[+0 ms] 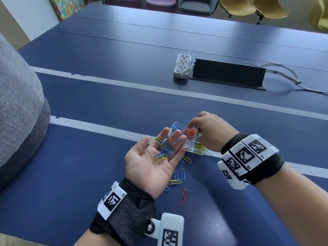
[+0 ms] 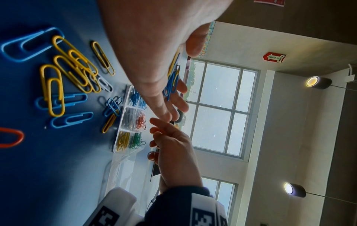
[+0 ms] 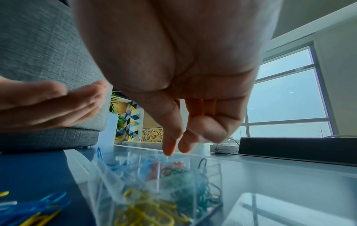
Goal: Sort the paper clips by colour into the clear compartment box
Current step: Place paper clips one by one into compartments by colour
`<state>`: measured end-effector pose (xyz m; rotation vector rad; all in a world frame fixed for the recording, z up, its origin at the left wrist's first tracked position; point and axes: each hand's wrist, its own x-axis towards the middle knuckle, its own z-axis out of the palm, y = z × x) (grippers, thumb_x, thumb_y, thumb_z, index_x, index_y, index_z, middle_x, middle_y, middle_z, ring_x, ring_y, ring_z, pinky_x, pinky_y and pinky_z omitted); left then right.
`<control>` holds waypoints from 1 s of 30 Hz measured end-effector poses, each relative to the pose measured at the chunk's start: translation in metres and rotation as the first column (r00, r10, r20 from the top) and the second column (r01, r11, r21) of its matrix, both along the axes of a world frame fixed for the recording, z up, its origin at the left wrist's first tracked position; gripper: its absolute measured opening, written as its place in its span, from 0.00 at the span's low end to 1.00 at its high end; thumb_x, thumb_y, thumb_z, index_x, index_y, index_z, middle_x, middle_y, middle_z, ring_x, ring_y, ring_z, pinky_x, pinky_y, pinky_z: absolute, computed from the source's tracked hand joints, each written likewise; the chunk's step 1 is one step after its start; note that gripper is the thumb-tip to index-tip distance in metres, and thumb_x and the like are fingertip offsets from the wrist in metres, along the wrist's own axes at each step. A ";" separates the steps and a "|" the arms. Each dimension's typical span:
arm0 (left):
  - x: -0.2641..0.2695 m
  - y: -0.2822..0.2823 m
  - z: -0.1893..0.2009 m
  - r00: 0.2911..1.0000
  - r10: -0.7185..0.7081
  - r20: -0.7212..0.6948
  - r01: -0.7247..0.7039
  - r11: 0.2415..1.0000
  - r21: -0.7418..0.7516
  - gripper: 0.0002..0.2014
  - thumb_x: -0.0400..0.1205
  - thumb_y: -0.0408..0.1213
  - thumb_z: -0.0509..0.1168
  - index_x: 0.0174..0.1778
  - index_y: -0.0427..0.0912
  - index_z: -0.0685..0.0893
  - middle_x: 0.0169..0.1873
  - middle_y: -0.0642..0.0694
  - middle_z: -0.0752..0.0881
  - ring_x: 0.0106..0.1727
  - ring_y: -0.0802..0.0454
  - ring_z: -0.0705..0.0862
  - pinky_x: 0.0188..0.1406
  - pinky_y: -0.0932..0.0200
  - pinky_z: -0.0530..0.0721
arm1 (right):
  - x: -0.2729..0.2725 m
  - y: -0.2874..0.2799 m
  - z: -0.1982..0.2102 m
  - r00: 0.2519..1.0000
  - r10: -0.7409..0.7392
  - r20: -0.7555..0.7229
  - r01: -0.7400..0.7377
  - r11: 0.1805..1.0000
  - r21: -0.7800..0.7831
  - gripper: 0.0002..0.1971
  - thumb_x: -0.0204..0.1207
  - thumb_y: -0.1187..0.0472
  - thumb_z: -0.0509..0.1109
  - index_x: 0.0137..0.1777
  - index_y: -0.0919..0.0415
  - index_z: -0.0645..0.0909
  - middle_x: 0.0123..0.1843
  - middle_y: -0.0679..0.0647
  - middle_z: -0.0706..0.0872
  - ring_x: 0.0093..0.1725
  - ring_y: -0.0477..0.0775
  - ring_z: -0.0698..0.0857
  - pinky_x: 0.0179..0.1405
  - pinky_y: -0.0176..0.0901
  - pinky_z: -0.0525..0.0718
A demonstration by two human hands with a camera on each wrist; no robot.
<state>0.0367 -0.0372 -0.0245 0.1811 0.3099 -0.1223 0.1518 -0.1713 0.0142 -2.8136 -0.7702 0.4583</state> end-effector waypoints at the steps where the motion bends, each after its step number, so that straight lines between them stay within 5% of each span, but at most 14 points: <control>1: 0.000 0.000 0.000 1.000 -0.001 0.001 0.001 1.000 -0.002 0.20 0.82 0.45 0.51 0.55 0.35 0.81 0.58 0.30 0.86 0.64 0.31 0.82 0.60 0.34 0.79 | 0.000 0.000 -0.001 1.000 0.001 -0.001 -0.001 1.000 -0.017 0.17 0.78 0.64 0.60 0.62 0.53 0.83 0.59 0.56 0.78 0.59 0.60 0.80 0.57 0.47 0.79; 4: -0.001 0.001 -0.001 1.000 -0.005 -0.002 0.005 1.000 -0.004 0.20 0.82 0.45 0.52 0.55 0.35 0.82 0.58 0.30 0.86 0.65 0.31 0.82 0.59 0.35 0.81 | -0.002 -0.002 -0.002 0.999 0.003 -0.036 -0.004 0.999 -0.036 0.18 0.77 0.65 0.58 0.60 0.51 0.84 0.57 0.56 0.77 0.57 0.61 0.80 0.57 0.51 0.80; 10: -0.002 0.000 0.000 1.000 0.001 -0.019 -0.001 1.000 -0.003 0.20 0.82 0.45 0.51 0.55 0.34 0.82 0.58 0.30 0.85 0.64 0.31 0.82 0.59 0.34 0.80 | -0.002 -0.006 0.004 0.999 -0.028 0.022 0.024 0.987 0.161 0.18 0.76 0.69 0.58 0.56 0.53 0.86 0.54 0.56 0.80 0.55 0.57 0.81 0.56 0.46 0.79; 16: -0.001 -0.002 -0.002 0.998 -0.006 -0.056 0.008 0.999 0.036 0.24 0.80 0.46 0.53 0.64 0.34 0.79 0.64 0.30 0.83 0.66 0.35 0.82 0.63 0.39 0.80 | -0.023 0.000 0.014 0.991 0.073 0.112 -0.117 0.881 0.458 0.07 0.72 0.64 0.70 0.44 0.52 0.88 0.38 0.48 0.82 0.32 0.37 0.77 0.35 0.24 0.72; 20: -0.001 -0.002 0.000 0.996 0.008 -0.083 -0.004 0.999 0.040 0.28 0.78 0.46 0.56 0.68 0.31 0.78 0.61 0.31 0.83 0.61 0.35 0.81 0.69 0.45 0.74 | -0.039 0.008 0.019 0.973 0.221 0.060 -0.228 0.908 0.353 0.05 0.70 0.54 0.73 0.44 0.52 0.88 0.38 0.47 0.82 0.30 0.37 0.75 0.37 0.34 0.76; 25: 0.001 -0.002 0.001 0.997 0.034 -0.073 -0.032 0.999 0.028 0.26 0.79 0.45 0.55 0.67 0.31 0.79 0.48 0.33 0.85 0.42 0.39 0.86 0.43 0.54 0.84 | -0.047 0.014 0.015 0.981 0.184 0.065 -0.195 0.939 0.283 0.07 0.68 0.50 0.74 0.44 0.49 0.87 0.42 0.47 0.83 0.38 0.49 0.79 0.44 0.47 0.82; 30: 0.002 -0.002 0.000 0.998 0.017 -0.053 -0.012 0.996 0.090 0.21 0.79 0.41 0.54 0.63 0.33 0.80 0.49 0.35 0.87 0.47 0.41 0.86 0.46 0.55 0.86 | -0.047 0.011 0.014 0.975 0.219 0.038 -0.218 0.909 0.356 0.03 0.65 0.56 0.70 0.38 0.49 0.85 0.38 0.47 0.86 0.33 0.46 0.78 0.40 0.48 0.83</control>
